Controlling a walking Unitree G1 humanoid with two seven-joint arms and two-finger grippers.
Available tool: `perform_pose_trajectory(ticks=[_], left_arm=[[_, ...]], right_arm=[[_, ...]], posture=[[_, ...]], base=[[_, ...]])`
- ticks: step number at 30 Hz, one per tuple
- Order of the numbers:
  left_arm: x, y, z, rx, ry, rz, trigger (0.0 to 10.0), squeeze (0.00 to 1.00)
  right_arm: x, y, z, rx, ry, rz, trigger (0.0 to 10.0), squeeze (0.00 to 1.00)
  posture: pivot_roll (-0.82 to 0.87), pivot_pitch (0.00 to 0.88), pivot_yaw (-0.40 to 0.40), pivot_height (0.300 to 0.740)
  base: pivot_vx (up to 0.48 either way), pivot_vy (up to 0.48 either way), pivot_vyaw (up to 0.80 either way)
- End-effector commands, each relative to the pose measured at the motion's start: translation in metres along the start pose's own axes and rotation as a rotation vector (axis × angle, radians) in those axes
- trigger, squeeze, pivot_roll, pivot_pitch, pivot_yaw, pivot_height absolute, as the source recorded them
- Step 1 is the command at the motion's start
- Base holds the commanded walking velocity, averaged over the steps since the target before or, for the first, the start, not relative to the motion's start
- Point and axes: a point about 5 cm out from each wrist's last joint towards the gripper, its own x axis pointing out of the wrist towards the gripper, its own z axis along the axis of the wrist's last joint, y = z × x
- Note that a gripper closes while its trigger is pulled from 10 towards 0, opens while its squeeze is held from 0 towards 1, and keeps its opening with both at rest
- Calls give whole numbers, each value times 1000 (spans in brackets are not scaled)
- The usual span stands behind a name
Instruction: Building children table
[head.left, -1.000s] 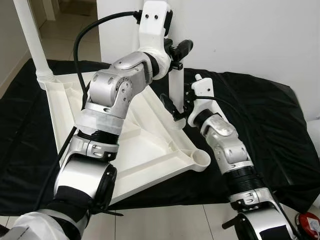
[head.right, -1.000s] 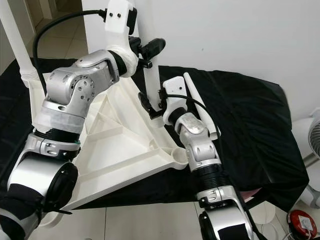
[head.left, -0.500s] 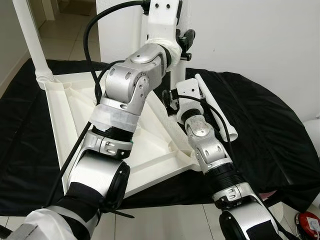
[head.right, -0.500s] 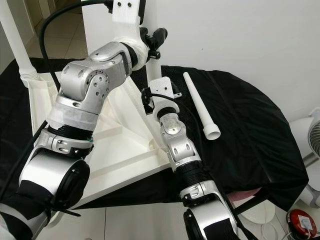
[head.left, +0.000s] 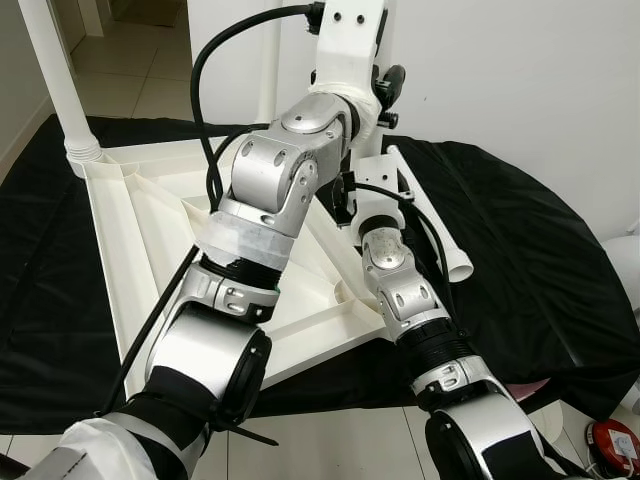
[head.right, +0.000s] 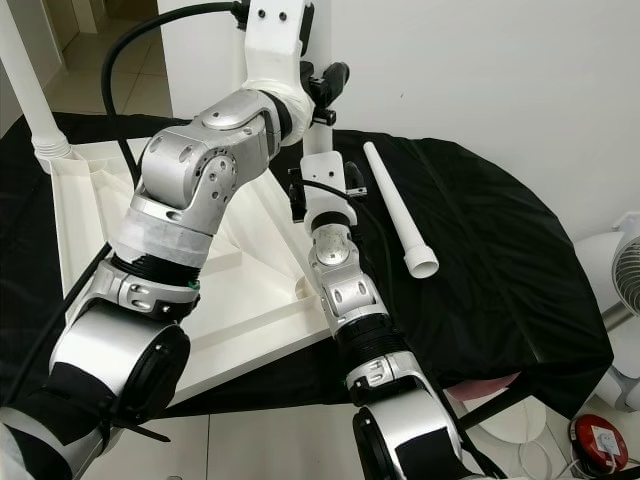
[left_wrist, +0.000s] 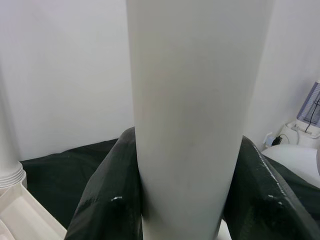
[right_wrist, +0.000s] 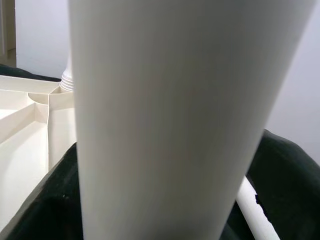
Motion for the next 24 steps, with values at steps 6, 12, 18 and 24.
perform_pose_trajectory(ticks=[6, 12, 18, 24], left_arm=[[2, -6, 11, 17, -36, 27, 10000, 0], [2, -7, 11, 16, -39, 26, 10000, 0], [1, -8, 12, 23, -41, 25, 10000, 0], [1, -11, 12, 65, -56, 5, 10000, 0]], right_arm=[[2, 1, -3, 36, 29, -28, 0, 0], [2, 2, -5, 45, 34, -32, 0, 0], [3, -2, -8, 61, 48, -63, 0, 0], [5, -4, -8, 87, 62, -74, 10000, 0]], posture=[[4, 0, -117, 740], [5, 0, -119, 740], [5, 0, -119, 740], [8, 0, -119, 740]], base=[[0, 0, 0], [0, 0, 0], [0, 0, 0], [0, 0, 0]])
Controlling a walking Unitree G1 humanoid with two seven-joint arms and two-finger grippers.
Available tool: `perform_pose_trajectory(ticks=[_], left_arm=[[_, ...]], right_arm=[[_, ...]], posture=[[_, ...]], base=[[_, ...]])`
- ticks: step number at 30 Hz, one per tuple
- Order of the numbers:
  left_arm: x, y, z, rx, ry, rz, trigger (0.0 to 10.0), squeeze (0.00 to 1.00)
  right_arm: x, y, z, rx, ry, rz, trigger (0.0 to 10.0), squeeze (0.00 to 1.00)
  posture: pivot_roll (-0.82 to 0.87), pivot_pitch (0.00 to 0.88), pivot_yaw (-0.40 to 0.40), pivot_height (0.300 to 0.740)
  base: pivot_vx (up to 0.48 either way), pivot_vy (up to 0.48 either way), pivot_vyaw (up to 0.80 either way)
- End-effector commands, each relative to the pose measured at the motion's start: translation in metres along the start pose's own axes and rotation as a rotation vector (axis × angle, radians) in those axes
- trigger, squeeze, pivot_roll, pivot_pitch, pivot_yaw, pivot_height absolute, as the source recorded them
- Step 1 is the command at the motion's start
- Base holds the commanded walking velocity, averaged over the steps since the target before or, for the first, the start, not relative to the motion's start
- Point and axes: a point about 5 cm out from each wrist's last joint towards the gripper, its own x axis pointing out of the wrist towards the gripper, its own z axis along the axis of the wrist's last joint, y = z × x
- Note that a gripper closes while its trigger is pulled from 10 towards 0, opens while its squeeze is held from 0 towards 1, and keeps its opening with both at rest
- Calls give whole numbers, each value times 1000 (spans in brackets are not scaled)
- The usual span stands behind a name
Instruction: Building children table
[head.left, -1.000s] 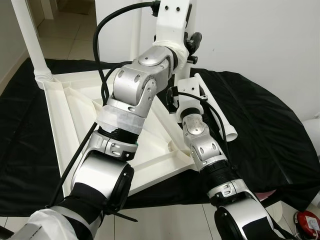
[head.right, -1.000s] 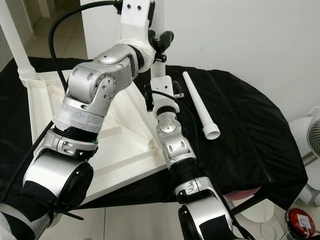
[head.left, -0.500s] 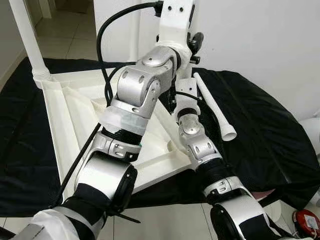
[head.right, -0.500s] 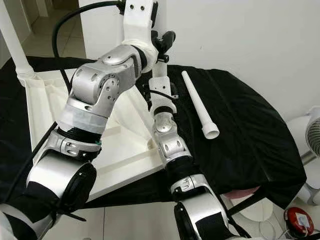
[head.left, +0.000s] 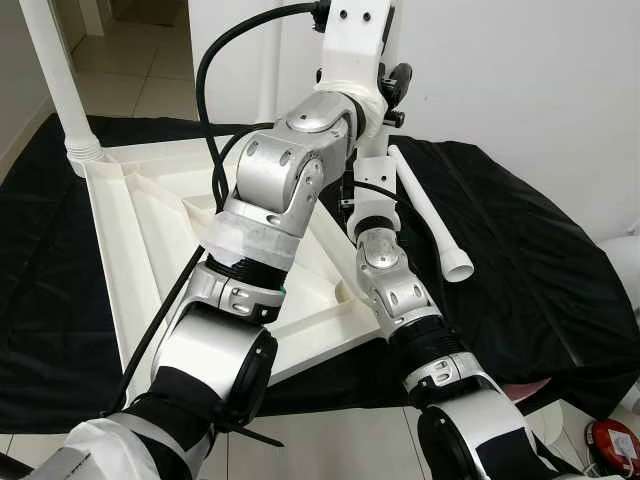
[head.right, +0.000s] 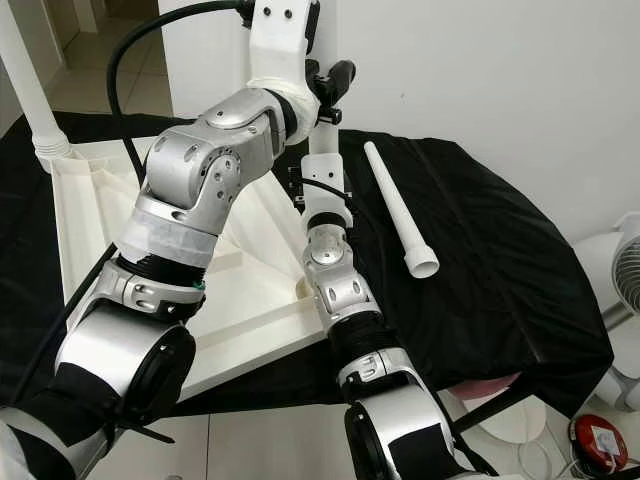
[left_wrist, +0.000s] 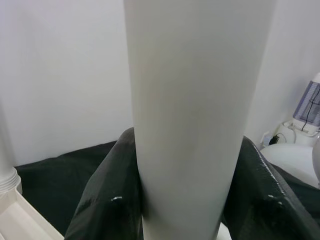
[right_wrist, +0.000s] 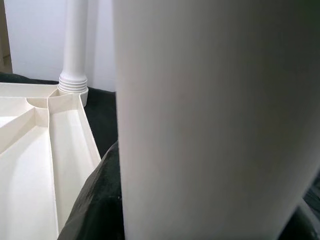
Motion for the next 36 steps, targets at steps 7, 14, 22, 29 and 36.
perform_pose_trajectory(ticks=[7, 14, 22, 29, 36], left_arm=[[-2, -15, 10, 20, -61, -80, 10000, 1000], [-8, -20, 12, 45, -111, -138, 10000, 0], [-19, -10, 8, -96, -135, -196, 10000, 0], [-24, -3, 0, -122, -121, -178, 10000, 0], [-31, 8, -20, -139, -82, -132, 10000, 0]], right_arm=[[3, -7, -6, 39, 43, -28, 10000, 0], [5, -12, -8, 77, 62, -44, 10000, 0], [6, -24, -13, 104, 80, -51, 10000, 0], [7, -32, -13, 110, 63, -40, 10000, 0], [2, -43, -16, 120, 43, -33, 10000, 0]], posture=[[7, 0, -115, 740], [3, 0, -111, 740], [10, 0, -113, 740], [10, 0, -113, 740], [11, 0, -116, 740]], base=[[0, 0, 0], [0, 0, 0], [0, 0, 0], [0, 0, 0], [0, 0, 0]])
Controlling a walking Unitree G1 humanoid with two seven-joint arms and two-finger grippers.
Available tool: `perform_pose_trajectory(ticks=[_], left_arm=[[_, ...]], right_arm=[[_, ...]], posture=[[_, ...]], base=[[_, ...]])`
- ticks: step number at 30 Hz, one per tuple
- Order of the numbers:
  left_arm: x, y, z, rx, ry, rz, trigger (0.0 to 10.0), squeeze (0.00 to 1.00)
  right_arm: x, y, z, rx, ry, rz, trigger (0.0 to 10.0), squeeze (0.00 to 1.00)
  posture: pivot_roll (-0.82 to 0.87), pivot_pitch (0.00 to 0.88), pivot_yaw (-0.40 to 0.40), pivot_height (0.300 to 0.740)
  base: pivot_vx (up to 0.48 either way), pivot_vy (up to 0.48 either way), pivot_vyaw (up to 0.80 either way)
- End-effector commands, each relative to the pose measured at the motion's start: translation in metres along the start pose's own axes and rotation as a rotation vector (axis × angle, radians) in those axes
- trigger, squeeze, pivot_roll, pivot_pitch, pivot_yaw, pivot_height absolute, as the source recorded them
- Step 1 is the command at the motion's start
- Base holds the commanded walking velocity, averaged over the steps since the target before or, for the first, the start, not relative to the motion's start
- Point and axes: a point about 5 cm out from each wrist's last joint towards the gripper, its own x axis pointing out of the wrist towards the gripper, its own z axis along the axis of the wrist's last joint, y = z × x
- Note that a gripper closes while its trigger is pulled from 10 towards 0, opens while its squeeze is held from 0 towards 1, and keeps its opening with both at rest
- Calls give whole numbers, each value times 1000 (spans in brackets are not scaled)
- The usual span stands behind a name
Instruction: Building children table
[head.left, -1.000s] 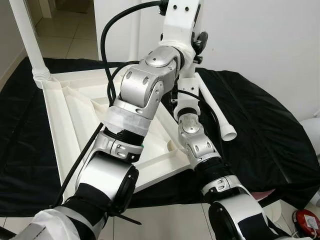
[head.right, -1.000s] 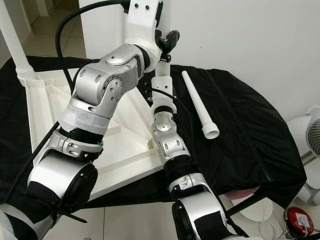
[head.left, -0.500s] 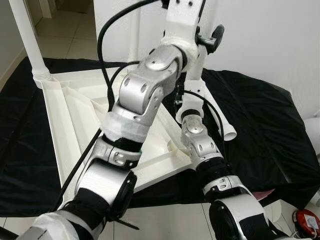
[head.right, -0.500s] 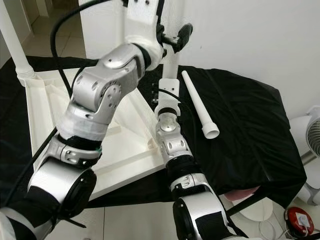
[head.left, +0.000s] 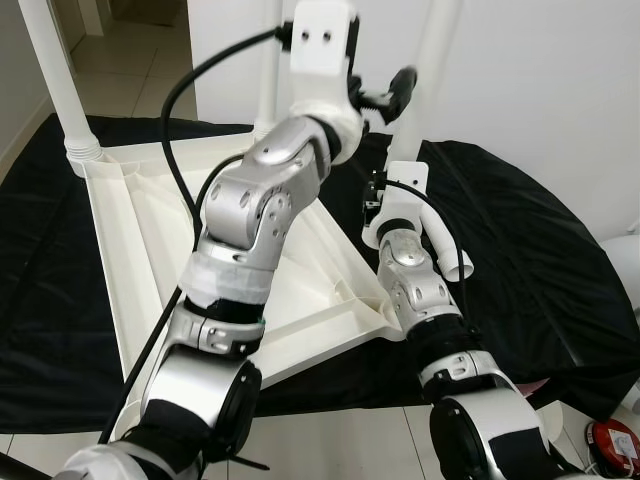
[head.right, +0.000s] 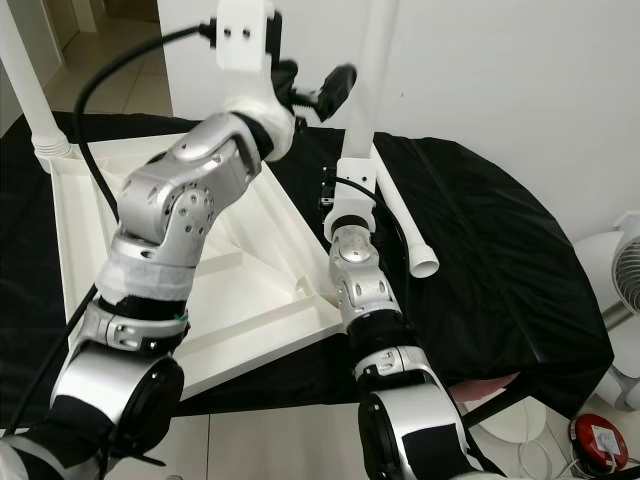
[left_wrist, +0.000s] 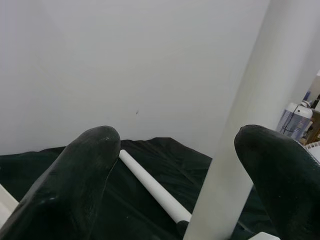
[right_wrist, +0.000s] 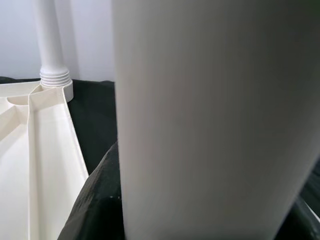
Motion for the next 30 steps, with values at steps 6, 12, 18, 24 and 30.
perform_pose_trajectory(ticks=[6, 12, 18, 24, 30], left_arm=[[-10, 9, -17, 29, 38, 23, 10000, 0], [-21, 27, -31, -11, 60, 120, 10000, 0], [-36, 40, -47, -33, 94, 188, 10000, 0], [-49, 45, -56, -26, 109, 195, 10000, 0], [-66, 54, -67, 18, 127, 227, 10000, 0]], right_arm=[[-7, -19, -5, 51, 2, -8, 10000, 0], [-15, -30, -8, 47, -5, -2, 10000, 0], [-25, -33, -5, 42, -35, 44, 10000, 0], [-34, -36, -8, 58, -39, 71, 10000, 0], [-42, -31, -6, 75, -77, 133, 10000, 0]], posture=[[5, 0, -115, 740], [0, 0, -114, 740], [-2, 0, -117, 740], [8, 0, -132, 740], [11, 0, -138, 740]], base=[[0, 0, 0], [0, 0, 0], [0, 0, 0], [0, 0, 0], [0, 0, 0]])
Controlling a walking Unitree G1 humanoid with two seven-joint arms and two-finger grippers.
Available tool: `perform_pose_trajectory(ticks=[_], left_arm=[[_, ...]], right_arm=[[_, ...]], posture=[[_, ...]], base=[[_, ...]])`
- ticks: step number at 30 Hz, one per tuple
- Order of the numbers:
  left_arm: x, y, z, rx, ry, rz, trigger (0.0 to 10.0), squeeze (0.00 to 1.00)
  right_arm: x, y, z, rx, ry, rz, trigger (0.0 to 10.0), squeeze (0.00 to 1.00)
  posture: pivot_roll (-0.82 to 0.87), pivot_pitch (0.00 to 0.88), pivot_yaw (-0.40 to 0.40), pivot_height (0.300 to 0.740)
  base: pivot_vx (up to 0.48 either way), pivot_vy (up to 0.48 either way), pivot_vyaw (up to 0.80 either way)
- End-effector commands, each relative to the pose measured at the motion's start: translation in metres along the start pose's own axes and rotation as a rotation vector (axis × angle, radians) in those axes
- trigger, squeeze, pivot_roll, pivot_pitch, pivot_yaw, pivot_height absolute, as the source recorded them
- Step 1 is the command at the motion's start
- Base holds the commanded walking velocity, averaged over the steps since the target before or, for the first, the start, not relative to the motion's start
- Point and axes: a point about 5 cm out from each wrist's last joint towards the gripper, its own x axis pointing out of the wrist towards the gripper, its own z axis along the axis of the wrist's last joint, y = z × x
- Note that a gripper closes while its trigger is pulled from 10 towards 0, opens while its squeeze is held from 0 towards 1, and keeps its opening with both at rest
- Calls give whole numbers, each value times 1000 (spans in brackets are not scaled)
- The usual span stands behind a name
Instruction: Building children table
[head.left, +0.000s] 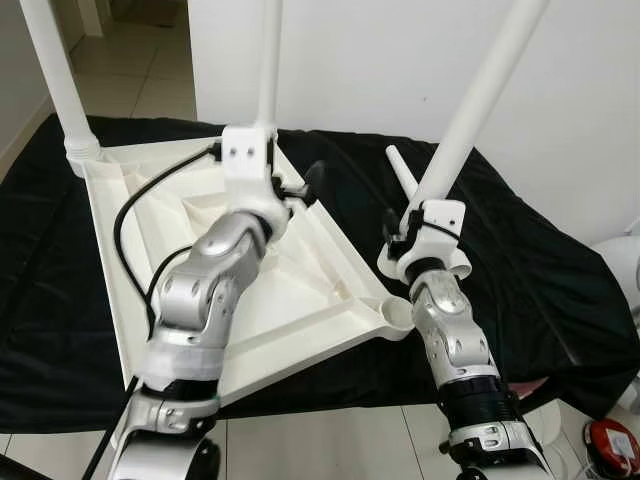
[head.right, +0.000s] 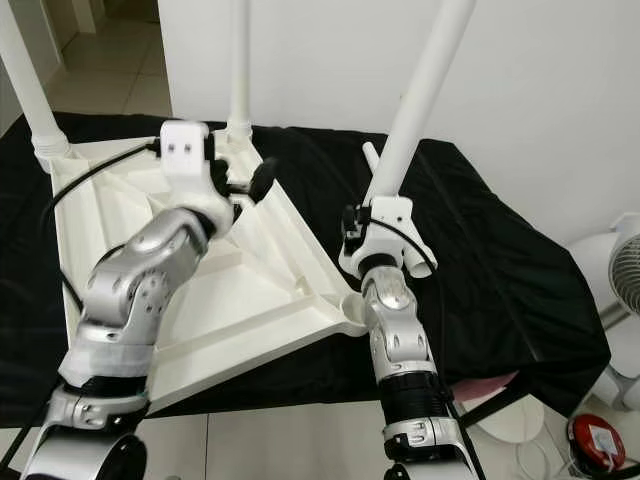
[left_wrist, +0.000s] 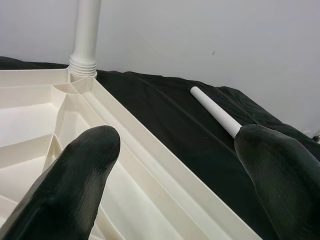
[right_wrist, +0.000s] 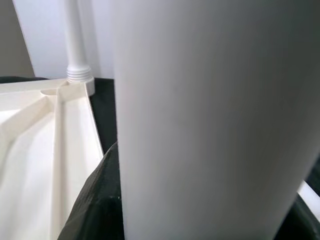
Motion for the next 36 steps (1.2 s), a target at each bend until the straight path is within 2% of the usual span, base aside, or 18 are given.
perform_pose_trajectory(ticks=[1, 8, 9, 12, 14, 16, 18, 22, 24, 29, 31, 33, 36], left_arm=[[0, -7, 2, 18, -15, -45, 10000, 0], [-12, -15, -9, 75, -28, -98, 10000, 0], [-16, -19, -11, 98, -40, -141, 10000, 0], [-20, -23, -12, 112, -48, -182, 10000, 0], [-30, -32, -21, 162, -47, -296, 10000, 0], [-30, -32, -21, 162, -47, -296, 10000, 0], [-39, -38, -31, 214, -36, -374, 10000, 0], [-44, -41, -41, 195, -26, -389, 10000, 0], [-50, -45, -51, 251, -31, -419, 10000, 0], [-56, -50, -66, 300, 17, -467, 10000, 0], [-61, -52, -82, 218, 109, -520, 10000, 0], [-63, -52, -87, 237, 129, -530, 10000, 0], [-70, -55, -92, 219, 161, -572, 10000, 0]], right_arm=[[-1, 0, 6, 9, -36, 13, 10000, 0], [-6, 0, 13, 19, -70, 79, 10000, 0], [-9, 0, 12, 19, -68, 92, 10000, 0], [-12, 0, 12, 19, -65, 100, 10000, 0], [-15, -2, 10, 19, -63, 103, 10000, 0], [-15, -2, 10, 19, -63, 103, 10000, 0], [-17, -5, 8, 13, -58, 96, 10000, 0], [-18, -4, 6, 12, -56, 95, 10000, 0], [-19, -3, 4, 10, -55, 95, 10000, 0], [-21, -3, 6, 4, -73, 84, 10000, 0], [-24, -7, 3, 10, -78, 61, 10000, 0], [-25, -10, 0, 9, -67, 47, 10000, 0], [-27, -11, -3, 37, -52, 27, 10000, 0]], posture=[[15, 0, -142, 740], [22, 0, -139, 740], [19, 0, -137, 740], [19, 0, -134, 740], [27, 0, -132, 740], [27, 0, -132, 740], [29, 0, -119, 740], [32, 0, -117, 740], [35, 0, -120, 740], [25, 0, -105, 740], [31, 0, -99, 740], [45, 0, -104, 740], [50, 0, -103, 740]], base=[[0, 0, 0], [0, 0, 0], [0, 0, 0], [0, 0, 0], [0, 0, 0], [0, 0, 0], [0, 0, 0], [0, 0, 0], [0, 0, 0], [0, 0, 0], [0, 0, 0], [0, 0, 0], [0, 0, 0]])
